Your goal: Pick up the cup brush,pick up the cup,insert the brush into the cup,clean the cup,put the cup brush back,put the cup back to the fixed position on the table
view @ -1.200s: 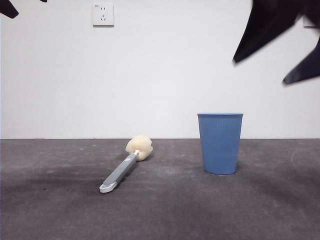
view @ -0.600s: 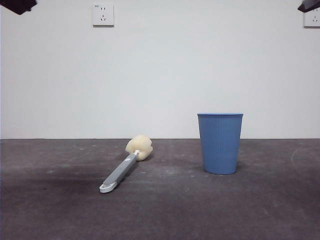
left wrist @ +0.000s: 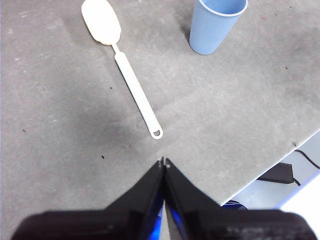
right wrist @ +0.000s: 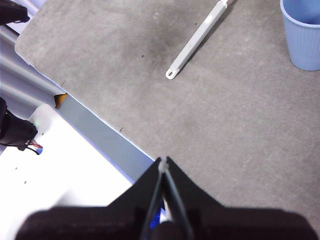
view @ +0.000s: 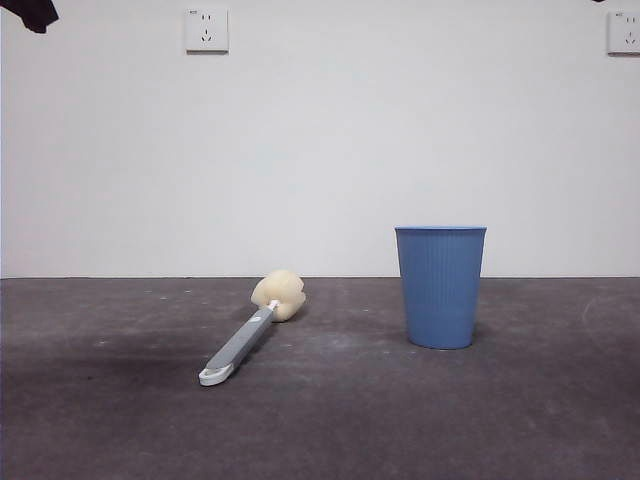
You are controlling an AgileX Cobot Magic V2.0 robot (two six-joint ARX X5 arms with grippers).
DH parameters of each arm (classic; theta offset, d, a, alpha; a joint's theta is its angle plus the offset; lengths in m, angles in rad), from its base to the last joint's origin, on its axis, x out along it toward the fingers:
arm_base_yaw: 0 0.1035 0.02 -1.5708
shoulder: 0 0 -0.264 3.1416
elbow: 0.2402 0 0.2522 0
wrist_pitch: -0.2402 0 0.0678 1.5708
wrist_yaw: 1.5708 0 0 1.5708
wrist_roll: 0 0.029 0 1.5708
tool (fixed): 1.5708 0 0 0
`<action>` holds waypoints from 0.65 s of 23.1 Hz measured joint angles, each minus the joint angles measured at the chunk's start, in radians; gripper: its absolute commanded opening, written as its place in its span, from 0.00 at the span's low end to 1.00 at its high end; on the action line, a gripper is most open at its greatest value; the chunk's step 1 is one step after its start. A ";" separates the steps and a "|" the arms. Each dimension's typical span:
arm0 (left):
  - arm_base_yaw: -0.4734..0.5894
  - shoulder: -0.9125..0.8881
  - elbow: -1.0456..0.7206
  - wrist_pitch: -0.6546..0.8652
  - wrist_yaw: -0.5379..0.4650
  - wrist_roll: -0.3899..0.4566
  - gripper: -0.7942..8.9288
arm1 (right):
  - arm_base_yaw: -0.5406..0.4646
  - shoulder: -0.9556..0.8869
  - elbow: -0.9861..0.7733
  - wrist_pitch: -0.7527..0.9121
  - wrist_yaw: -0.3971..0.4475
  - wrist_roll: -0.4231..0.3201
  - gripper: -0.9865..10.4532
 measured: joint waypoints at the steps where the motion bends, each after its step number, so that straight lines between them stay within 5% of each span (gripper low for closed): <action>1: 0.000 0.000 0.000 0.000 0.000 0.000 0.08 | 0.000 0.000 0.000 0.000 0.000 0.000 0.09; 6: 0.019 -0.008 -0.001 0.043 -0.053 0.049 0.08 | 0.000 0.000 0.000 0.000 0.000 0.000 0.09; 8: 0.104 -0.047 -0.003 0.177 -0.088 0.126 0.08 | 0.000 0.000 0.000 -0.001 0.000 0.000 0.09; 11: 0.306 -0.184 -0.085 0.483 0.058 0.240 0.08 | 0.000 0.000 0.000 -0.001 0.000 0.000 0.09; 15: 0.521 -0.414 -0.335 0.792 0.067 0.280 0.08 | 0.000 0.000 0.000 -0.002 0.001 0.000 0.09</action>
